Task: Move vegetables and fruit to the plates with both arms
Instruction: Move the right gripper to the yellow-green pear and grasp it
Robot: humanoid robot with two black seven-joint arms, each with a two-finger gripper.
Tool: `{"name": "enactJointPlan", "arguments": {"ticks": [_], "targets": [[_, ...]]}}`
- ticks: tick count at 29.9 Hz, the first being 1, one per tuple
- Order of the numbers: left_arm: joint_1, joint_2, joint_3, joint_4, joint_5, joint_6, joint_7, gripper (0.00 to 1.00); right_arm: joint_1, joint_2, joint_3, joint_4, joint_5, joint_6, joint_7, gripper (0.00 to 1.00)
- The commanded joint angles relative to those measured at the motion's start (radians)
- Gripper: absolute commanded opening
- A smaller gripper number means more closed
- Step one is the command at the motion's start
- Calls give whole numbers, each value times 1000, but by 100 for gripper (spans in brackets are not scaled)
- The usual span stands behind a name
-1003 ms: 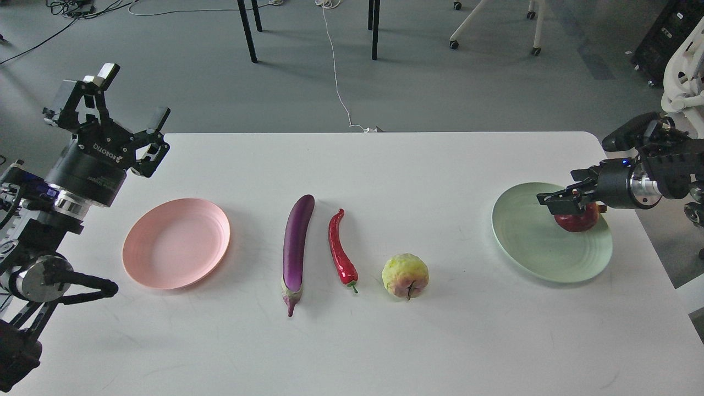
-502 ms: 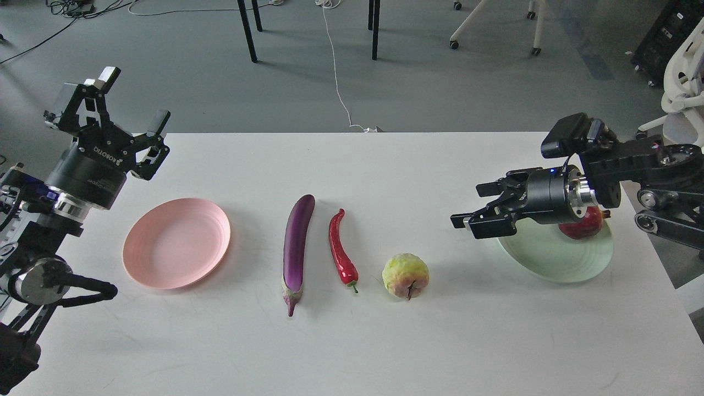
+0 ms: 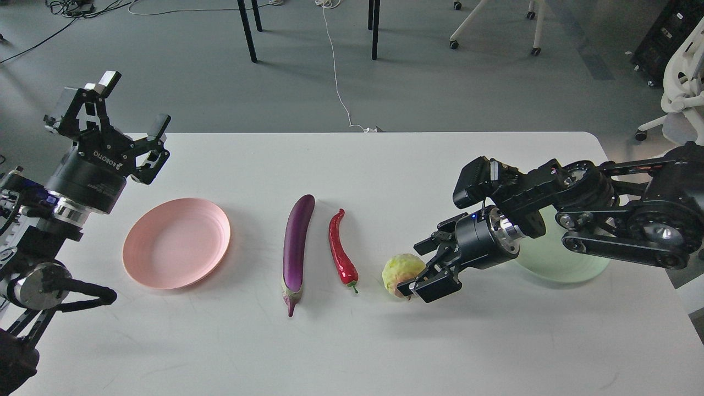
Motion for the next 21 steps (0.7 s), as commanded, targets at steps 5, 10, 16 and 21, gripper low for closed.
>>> {"name": "enactJointPlan", "arguments": {"ticks": [5, 10, 16, 21], "targets": [[1, 0, 0, 0, 1, 0, -1, 98, 10, 102, -50, -108, -5, 0, 0, 98], [2, 0, -2, 0, 1, 0, -1, 98, 10, 141, -79, -154, -8, 0, 0, 98], [1, 0, -2, 0, 1, -3, -1, 98, 10, 181, -82, -193, -6, 0, 0, 98], [2, 1, -3, 0, 1, -3, -1, 98, 10, 207, -84, -217, -6, 0, 0, 98]]}}
